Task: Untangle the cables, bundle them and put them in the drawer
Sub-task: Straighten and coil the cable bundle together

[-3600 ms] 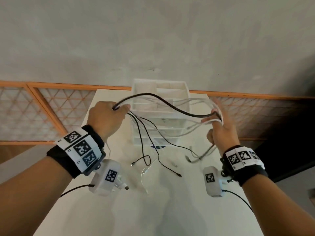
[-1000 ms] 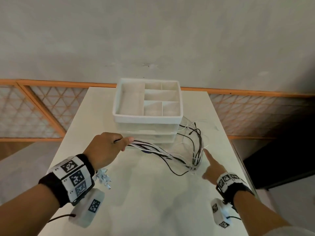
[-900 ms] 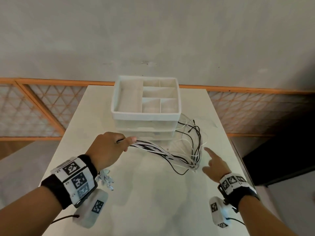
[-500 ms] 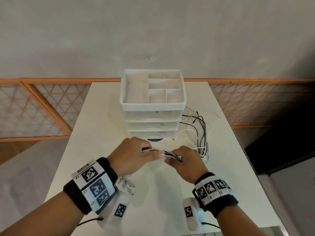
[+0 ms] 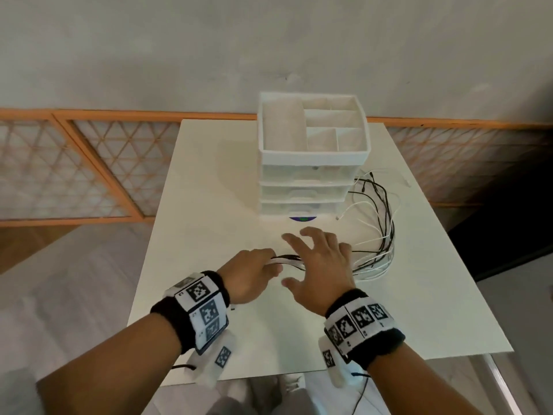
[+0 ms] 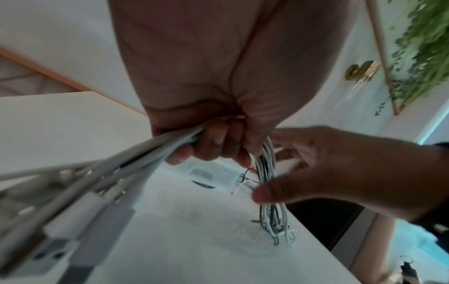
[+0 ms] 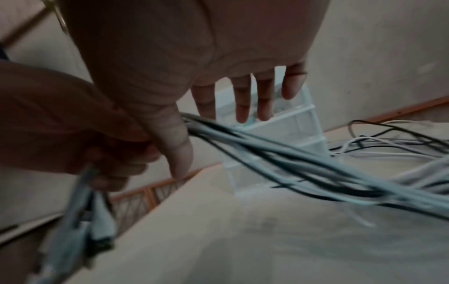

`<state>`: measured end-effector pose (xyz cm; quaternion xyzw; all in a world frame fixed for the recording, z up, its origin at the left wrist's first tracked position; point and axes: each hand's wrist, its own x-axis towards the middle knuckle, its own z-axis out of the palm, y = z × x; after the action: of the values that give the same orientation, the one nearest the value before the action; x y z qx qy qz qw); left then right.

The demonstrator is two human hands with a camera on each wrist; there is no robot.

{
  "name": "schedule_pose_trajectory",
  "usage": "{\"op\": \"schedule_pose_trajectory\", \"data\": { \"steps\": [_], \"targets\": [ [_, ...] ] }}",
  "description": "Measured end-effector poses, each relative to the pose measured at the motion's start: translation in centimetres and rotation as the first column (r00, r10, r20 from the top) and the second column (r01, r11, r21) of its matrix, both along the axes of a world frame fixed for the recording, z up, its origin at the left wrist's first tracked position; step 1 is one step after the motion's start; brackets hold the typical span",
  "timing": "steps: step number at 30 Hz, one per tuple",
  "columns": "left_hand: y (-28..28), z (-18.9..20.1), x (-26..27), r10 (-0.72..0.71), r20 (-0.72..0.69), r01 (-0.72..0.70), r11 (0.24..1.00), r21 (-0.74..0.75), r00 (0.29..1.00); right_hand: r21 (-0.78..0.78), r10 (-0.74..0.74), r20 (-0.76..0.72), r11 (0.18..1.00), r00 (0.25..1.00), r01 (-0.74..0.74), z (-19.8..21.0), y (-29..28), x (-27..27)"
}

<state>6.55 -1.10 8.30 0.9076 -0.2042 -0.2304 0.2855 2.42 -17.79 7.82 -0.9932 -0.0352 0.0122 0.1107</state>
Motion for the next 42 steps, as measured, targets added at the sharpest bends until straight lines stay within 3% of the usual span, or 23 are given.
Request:
{"op": "schedule_pose_trajectory", "data": {
  "steps": [2,4,6,7,9,12,14,17,19,22,25,27,30,35,42],
  "targets": [
    [-1.3,1.1,0.4,0.040,0.010,-0.039,0.995,-0.088,0.999,0.247,0.055,0.045,0.967,0.997,-0.064,0.8,0.1,1.3],
    [-1.2,1.8,-0.3,0.110,-0.002,-0.108,0.980,-0.169,0.994,0.527,-0.021,0.002,0.850,1.000,0.017,1.2,-0.6,1.8],
    [-0.1,1.3,-0.8,0.154,0.007,-0.152,0.979,-0.135,0.988,0.631,-0.102,-0.027,0.770,0.994,0.096,1.4,-1.3,1.7],
    [4.0,-0.6,-2.8,0.216,-0.016,-0.216,0.973,-0.075,0.976,0.656,-0.077,-0.078,0.747,0.994,0.110,-0.6,2.0,1.1],
    [4.4,-2.1,-3.5,0.185,-0.024,-0.186,0.980,-0.068,0.982,0.669,-0.121,-0.094,0.727,0.988,0.153,-0.5,1.5,0.3],
    [3.7,-2.6,-4.0,0.165,-0.095,-0.177,0.974,-0.141,0.982,0.514,-0.030,-0.167,0.851,0.986,0.112,-0.5,1.6,-0.3],
    [3.2,-2.4,-3.6,0.127,-0.110,-0.144,0.976,-0.160,0.986,0.462,0.066,-0.176,0.887,0.982,0.023,0.0,2.1,-0.3],
    [3.6,-1.6,-3.1,0.091,-0.113,-0.109,0.979,-0.175,0.990,0.541,0.133,-0.125,0.840,0.983,-0.045,0.7,2.8,-0.3],
    [4.3,-0.6,-2.6,0.111,-0.113,-0.137,0.957,-0.257,0.987,0.673,0.122,-0.115,0.740,0.986,-0.013,0.8,2.4,-0.1],
    [5.0,0.6,-2.3,0.211,-0.324,-0.348,0.817,-0.459,0.922,0.823,0.075,-0.143,0.563,0.987,0.077,1.0,1.4,-0.4],
    [5.1,0.5,-2.2,0.238,-0.658,-0.663,0.533,-0.526,0.714,0.889,0.063,-0.161,0.443,0.985,0.117,1.1,0.7,-0.6],
    [4.6,0.2,-2.5,0.193,-0.775,-0.772,0.387,-0.504,0.602,0.902,0.067,-0.158,0.415,0.985,0.117,1.1,0.5,-0.7],
    [3.5,-0.1,-3.2,0.205,-0.817,-0.830,0.297,-0.473,0.539,0.889,0.095,-0.167,0.444,0.981,0.108,1.0,0.2,-0.9],
    [1.9,0.3,-3.4,0.312,-0.749,-0.805,0.340,-0.486,0.584,0.855,0.166,-0.128,0.518,0.978,0.024,1.0,1.0,-1.3],
    [0.9,1.2,-3.7,0.331,-0.666,-0.721,0.505,-0.474,0.669,0.868,0.171,-0.140,0.496,0.975,0.038,1.4,0.8,-1.8]
  ]
}}
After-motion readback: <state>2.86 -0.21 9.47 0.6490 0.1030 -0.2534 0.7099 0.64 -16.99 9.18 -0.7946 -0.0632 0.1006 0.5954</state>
